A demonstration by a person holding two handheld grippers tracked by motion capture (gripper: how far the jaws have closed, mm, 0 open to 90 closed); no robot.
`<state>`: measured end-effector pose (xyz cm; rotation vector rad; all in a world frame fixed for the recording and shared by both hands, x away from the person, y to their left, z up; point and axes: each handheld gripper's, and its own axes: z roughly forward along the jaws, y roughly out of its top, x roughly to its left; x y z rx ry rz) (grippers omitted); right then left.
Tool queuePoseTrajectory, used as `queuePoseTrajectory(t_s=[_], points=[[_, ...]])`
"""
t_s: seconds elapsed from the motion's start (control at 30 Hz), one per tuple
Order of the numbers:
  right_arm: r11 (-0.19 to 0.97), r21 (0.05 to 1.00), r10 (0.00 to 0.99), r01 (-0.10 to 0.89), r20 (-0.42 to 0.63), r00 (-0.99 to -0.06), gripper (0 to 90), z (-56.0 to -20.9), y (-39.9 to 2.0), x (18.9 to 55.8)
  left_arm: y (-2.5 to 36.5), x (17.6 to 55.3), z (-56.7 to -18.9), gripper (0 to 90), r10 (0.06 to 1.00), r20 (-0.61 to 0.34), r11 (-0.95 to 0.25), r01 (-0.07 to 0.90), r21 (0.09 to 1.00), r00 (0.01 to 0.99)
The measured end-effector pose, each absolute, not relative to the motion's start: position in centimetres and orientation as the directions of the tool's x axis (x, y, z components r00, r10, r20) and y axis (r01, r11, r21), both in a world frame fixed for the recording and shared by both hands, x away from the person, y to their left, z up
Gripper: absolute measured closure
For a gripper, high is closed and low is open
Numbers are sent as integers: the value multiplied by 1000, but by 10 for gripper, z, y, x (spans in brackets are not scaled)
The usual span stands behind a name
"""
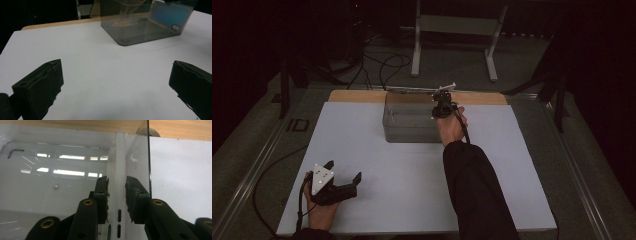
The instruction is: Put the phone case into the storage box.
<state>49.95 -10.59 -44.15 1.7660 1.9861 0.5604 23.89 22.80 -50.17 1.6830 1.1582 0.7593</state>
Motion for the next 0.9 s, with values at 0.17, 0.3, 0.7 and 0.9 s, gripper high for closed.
queuePoseTrajectory(t_s=[0.17,0.3,0.7,0.9], points=[[118,568,992,815,-28,-125,682,-436,-108,497,228,239,-502,4,930,-11,-131,361,923,367],[123,579,991,806,-22,-135,665,-433,-109,495,228,239,-502,4,930,-11,-132,361,923,367],[194,625,973,756,-28,-227,573,-423,-111,488,228,239,-502,4,930,-9,-134,362,923,368],[229,684,955,692,-19,-297,502,-419,-116,482,227,239,-502,4,930,-7,-136,362,922,368]])
